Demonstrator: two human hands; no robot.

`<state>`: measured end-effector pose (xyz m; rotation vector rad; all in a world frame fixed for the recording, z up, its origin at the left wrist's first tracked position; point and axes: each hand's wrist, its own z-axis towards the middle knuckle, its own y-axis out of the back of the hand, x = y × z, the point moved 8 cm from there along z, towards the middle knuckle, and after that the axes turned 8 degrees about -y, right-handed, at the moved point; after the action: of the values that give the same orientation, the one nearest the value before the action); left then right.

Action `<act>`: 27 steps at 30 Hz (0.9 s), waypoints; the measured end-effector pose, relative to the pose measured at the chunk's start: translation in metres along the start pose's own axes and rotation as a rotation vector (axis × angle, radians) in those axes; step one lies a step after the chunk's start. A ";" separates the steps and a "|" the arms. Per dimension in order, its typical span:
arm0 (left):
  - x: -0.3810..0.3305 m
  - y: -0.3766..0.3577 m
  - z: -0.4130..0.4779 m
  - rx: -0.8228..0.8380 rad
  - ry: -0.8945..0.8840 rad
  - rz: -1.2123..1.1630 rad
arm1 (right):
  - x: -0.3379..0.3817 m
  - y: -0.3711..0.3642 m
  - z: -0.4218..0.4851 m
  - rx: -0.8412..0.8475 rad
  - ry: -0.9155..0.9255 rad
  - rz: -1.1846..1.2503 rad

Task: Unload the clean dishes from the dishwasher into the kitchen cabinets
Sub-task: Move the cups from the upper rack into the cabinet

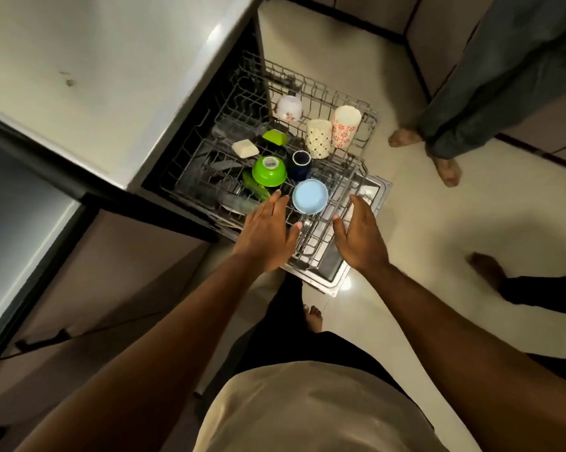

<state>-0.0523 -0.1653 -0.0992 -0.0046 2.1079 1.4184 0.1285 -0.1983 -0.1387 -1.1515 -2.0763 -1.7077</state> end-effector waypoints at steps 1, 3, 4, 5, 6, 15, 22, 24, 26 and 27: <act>0.001 0.000 0.012 0.005 -0.007 -0.002 | -0.002 0.000 0.009 -0.006 -0.011 0.002; 0.006 -0.001 0.041 0.012 -0.019 -0.007 | -0.005 -0.001 0.034 -0.023 -0.040 0.010; 0.011 -0.001 0.058 0.013 -0.025 -0.007 | -0.006 -0.002 0.047 -0.031 -0.051 0.011; 0.016 -0.003 0.074 0.021 -0.025 -0.004 | -0.007 -0.004 0.061 -0.036 -0.063 0.014; 0.021 -0.005 0.088 0.029 -0.022 -0.003 | -0.008 -0.005 0.072 -0.039 -0.070 0.017; 0.050 -0.037 0.221 0.098 -0.012 -0.051 | -0.034 -0.009 0.191 -0.050 -0.182 0.010; 0.077 -0.053 0.300 0.087 0.029 -0.122 | -0.051 -0.023 0.278 -0.050 -0.209 -0.035; 0.090 -0.061 0.317 0.076 0.052 -0.148 | -0.052 -0.030 0.302 -0.049 -0.230 -0.025; 0.100 -0.069 0.331 0.077 0.070 -0.154 | -0.052 -0.037 0.322 -0.054 -0.226 -0.014; 0.104 -0.073 0.337 0.078 0.076 -0.160 | -0.052 -0.040 0.332 -0.058 -0.222 -0.012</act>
<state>0.0428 0.1208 -0.2962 -0.1948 2.1707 1.2593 0.2358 0.0787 -0.3003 -1.4070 -2.1756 -1.7255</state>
